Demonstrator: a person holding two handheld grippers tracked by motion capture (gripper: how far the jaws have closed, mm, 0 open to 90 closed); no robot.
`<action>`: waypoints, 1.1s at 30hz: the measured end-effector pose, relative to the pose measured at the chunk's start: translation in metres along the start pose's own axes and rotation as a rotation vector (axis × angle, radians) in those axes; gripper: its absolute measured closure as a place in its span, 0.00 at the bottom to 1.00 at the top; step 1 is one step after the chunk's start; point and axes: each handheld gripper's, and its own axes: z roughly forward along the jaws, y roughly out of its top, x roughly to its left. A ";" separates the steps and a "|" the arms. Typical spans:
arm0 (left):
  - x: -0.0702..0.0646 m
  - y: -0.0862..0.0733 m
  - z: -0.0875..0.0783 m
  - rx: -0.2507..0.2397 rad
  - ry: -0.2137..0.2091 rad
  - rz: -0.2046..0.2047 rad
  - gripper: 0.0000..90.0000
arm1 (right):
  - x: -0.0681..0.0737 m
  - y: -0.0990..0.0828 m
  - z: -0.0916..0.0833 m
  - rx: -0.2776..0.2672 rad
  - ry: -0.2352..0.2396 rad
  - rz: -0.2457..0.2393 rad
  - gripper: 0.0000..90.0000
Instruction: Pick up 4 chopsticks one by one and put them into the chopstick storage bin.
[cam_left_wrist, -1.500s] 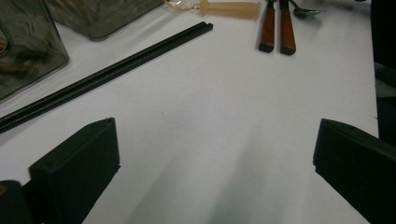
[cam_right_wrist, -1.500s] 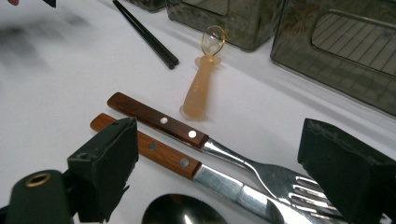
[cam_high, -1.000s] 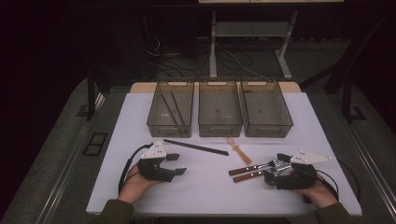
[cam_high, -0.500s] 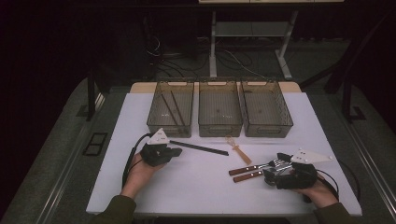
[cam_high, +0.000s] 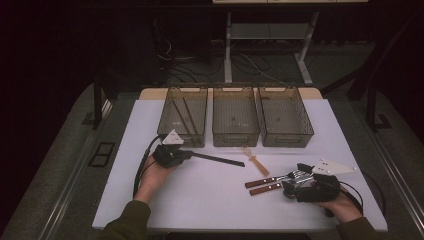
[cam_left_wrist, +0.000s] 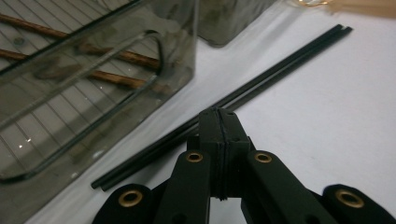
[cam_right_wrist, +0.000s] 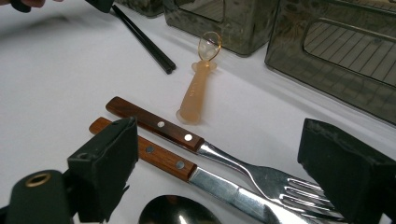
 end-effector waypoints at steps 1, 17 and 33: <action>0.001 0.001 0.001 0.002 0.004 0.001 0.99 | 0.000 0.000 0.000 0.000 0.000 0.000 0.14; 0.017 0.003 0.004 -0.005 0.106 -0.010 0.99 | 0.002 0.001 0.002 0.000 0.002 -0.013 0.14; 0.010 0.005 0.017 0.038 0.125 0.061 0.99 | 0.002 0.001 0.001 -0.002 0.004 -0.017 0.14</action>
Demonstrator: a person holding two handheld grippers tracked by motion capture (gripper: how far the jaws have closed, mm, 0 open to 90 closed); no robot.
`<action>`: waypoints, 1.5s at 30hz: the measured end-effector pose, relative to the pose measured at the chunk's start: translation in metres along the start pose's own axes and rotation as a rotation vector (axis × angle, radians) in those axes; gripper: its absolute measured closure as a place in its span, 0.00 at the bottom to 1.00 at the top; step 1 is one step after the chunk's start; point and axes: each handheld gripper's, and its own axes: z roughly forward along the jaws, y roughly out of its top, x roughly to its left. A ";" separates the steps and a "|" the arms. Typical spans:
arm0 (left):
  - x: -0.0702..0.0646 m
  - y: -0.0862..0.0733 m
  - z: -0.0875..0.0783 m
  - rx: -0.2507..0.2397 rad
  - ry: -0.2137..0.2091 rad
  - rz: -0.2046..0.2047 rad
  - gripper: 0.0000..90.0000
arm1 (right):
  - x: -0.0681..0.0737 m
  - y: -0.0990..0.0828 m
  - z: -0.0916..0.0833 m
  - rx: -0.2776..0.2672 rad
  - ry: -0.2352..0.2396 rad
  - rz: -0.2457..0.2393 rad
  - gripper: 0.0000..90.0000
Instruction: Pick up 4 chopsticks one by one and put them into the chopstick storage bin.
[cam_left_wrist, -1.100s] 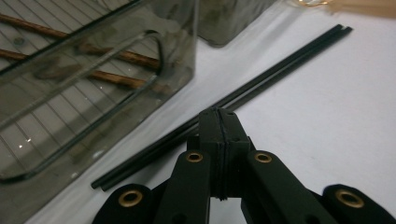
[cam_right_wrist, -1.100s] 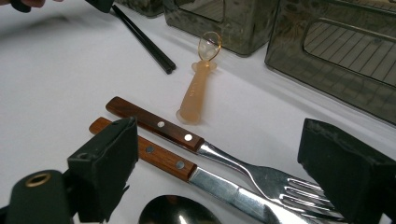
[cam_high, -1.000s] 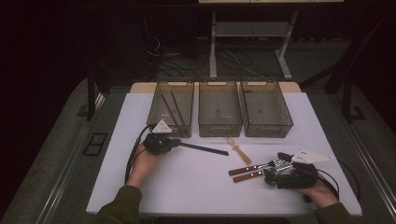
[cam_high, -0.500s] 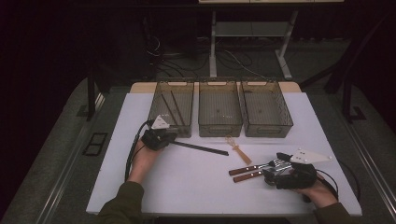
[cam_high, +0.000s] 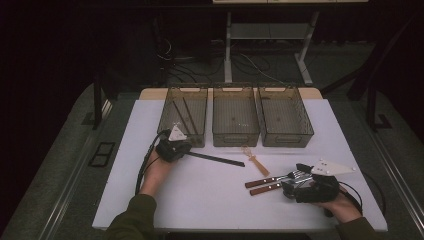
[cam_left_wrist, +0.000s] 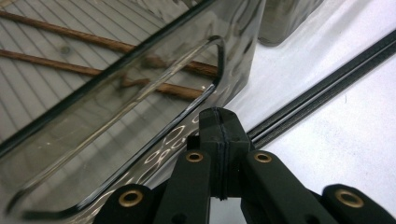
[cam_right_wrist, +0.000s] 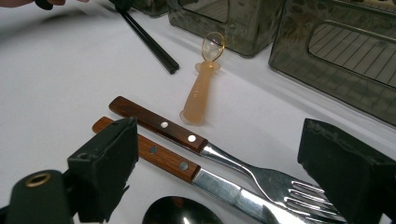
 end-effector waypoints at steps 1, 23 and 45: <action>-0.001 0.000 0.001 0.001 0.004 0.003 0.99 | 0.000 0.000 0.000 0.000 0.000 0.000 0.14; 0.004 -0.007 -0.007 0.044 -0.024 -0.013 0.99 | 0.000 0.000 0.000 -0.001 0.002 -0.008 0.14; 0.007 -0.021 -0.025 0.079 -0.054 -0.038 0.99 | 0.000 0.000 0.000 0.002 0.001 -0.005 0.14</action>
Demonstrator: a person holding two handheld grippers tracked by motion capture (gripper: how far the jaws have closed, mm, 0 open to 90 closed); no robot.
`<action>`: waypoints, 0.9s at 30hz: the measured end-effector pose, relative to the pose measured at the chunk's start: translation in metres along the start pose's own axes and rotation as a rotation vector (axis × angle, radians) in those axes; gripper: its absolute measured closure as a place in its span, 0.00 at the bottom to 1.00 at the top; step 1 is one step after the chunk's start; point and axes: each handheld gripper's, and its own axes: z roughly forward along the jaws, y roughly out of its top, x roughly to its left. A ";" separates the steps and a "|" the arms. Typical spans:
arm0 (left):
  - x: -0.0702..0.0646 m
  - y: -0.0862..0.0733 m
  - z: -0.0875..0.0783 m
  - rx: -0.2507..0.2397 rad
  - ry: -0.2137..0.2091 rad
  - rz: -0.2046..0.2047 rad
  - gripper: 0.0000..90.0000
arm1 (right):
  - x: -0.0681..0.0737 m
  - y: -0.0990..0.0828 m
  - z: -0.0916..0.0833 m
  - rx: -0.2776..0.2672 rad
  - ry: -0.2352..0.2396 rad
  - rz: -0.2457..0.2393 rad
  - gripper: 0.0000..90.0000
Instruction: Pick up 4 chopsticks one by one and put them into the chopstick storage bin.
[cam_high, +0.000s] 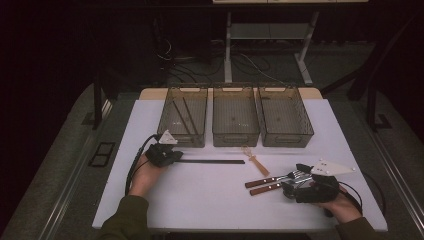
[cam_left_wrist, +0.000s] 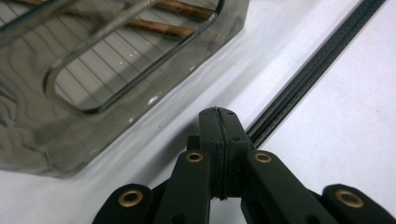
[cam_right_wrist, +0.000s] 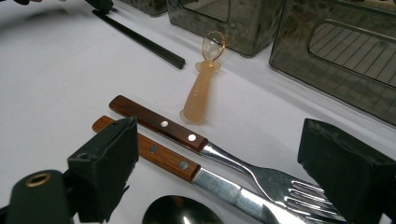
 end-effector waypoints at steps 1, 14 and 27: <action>0.000 -0.001 0.000 -0.002 -0.003 -0.004 0.99 | 0.000 0.000 0.000 0.000 0.000 0.000 0.14; -0.009 -0.007 -0.010 0.028 -0.036 -0.005 0.99 | 0.000 0.000 -0.001 -0.001 -0.001 0.002 0.14; -0.019 -0.014 -0.018 0.041 -0.072 -0.001 0.99 | 0.000 0.000 0.000 -0.003 -0.002 0.000 0.14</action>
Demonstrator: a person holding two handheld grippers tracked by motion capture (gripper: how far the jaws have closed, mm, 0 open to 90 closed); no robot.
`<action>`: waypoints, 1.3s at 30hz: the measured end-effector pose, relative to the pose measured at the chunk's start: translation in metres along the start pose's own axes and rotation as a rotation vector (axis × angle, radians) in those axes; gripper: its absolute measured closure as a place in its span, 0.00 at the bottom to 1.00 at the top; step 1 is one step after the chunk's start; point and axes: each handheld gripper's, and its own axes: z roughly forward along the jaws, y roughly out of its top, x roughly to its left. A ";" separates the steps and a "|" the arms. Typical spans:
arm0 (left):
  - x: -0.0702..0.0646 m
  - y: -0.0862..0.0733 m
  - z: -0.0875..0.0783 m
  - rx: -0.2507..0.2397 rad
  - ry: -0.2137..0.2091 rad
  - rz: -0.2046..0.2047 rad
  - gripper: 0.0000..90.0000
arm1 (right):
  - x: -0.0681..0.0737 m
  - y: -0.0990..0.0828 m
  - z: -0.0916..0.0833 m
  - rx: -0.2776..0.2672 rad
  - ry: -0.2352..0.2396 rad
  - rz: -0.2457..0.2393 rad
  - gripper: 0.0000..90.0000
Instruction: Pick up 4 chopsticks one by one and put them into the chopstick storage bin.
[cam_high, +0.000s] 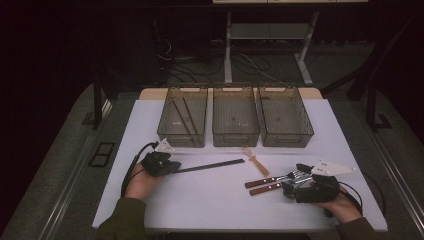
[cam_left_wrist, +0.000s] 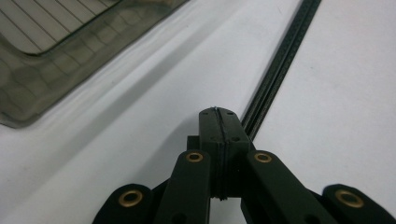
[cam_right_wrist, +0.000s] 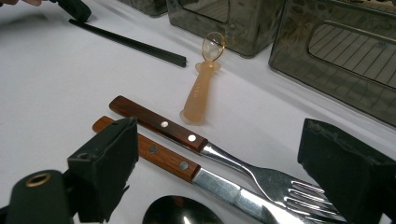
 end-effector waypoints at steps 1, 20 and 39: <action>-0.001 0.000 -0.001 0.009 -0.006 0.006 0.99 | 0.000 0.000 0.000 0.000 0.000 0.000 0.14; -0.025 -0.010 -0.009 0.029 -0.067 0.005 0.99 | 0.000 0.000 0.000 0.001 0.001 0.000 0.14; -0.045 -0.018 -0.016 0.041 -0.111 0.012 0.99 | 0.001 0.000 0.001 0.001 0.002 -0.002 0.14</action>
